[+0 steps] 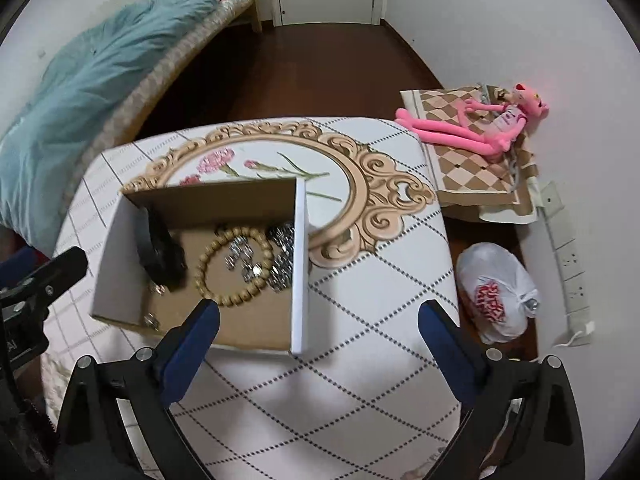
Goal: Organize jewelry
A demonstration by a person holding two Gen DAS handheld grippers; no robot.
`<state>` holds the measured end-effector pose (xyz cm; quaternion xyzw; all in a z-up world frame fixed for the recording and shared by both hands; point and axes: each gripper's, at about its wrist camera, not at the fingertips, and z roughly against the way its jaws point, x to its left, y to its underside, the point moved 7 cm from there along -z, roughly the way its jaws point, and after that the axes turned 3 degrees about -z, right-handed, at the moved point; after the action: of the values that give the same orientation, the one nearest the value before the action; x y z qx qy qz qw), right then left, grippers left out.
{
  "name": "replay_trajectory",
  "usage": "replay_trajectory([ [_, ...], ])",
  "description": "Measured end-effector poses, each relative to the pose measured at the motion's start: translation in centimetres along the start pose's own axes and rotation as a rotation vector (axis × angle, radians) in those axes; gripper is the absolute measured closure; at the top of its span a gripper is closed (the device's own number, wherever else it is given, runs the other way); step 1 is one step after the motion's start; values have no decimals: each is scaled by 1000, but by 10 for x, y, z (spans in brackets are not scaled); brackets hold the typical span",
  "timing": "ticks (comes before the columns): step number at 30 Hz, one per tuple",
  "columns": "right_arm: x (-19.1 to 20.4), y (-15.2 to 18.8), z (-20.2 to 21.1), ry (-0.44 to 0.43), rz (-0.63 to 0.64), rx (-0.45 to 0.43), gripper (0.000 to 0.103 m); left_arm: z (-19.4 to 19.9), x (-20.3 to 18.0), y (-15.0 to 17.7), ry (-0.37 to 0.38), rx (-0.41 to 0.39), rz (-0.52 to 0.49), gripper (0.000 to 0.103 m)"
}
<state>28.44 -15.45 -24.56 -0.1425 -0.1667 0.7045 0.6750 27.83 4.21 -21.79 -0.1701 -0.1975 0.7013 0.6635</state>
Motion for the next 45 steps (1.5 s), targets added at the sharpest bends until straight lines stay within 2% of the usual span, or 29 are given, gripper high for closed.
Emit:
replay_trajectory([
  [10,-3,8,7,43,-8,-17,1,7,1,12,-10,-4,19,0],
  [16,-5,9,31,38,-15,-45,1,35,0,14,-12,-29,25,0],
  [21,-5,16,71,43,-11,-96,1,74,1,17,-14,-76,28,0],
  [34,-6,49,216,46,-18,-282,1,200,9,45,-34,-214,21,0],
  [45,-1,76,299,45,-10,-374,0,259,11,60,-30,-258,24,0],
])
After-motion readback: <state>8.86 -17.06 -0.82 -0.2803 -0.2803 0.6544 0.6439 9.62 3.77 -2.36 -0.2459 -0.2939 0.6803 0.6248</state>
